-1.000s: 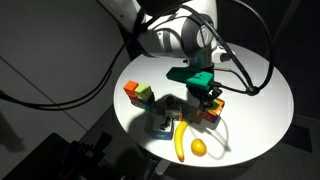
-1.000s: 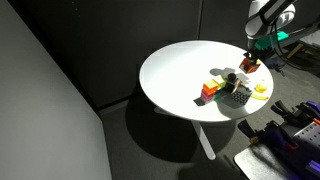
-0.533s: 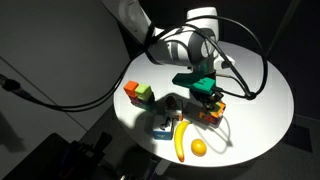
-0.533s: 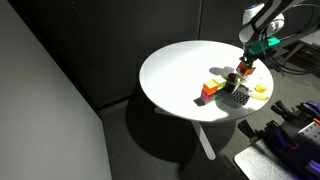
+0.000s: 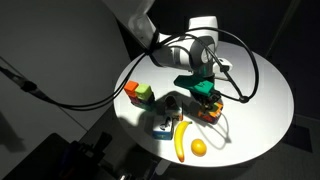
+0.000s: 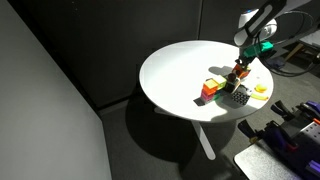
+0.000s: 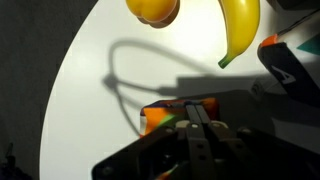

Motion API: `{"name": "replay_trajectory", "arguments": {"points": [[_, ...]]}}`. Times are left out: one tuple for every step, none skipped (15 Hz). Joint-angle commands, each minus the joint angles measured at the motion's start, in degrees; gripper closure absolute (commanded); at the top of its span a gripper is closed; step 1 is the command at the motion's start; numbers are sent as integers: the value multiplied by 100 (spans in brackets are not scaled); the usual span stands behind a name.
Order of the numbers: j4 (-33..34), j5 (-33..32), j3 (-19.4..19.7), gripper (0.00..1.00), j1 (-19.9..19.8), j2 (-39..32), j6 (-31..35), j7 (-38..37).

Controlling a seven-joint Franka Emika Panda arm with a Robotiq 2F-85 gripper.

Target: Pick up the block with a number from the stack and put it on the table to the right

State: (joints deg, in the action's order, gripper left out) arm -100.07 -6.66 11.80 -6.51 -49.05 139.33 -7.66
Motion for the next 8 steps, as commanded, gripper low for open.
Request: {"name": "replay_trajectory", "arguments": {"points": [[245, 174, -127, 89, -155, -134, -104, 147], [232, 177, -119, 72, -144, -131, -104, 137], [201, 156, -104, 65, -126, -104, -116, 138], [151, 136, -86, 59, -101, -66, -112, 122], [97, 152, -111, 50, -106, -10, -150, 147], [52, 149, -116, 43, -94, 28, -140, 148], [-13, 153, -133, 34, -80, 89, -146, 151], [-78, 146, -146, 26, -59, 150, -127, 155]]}}
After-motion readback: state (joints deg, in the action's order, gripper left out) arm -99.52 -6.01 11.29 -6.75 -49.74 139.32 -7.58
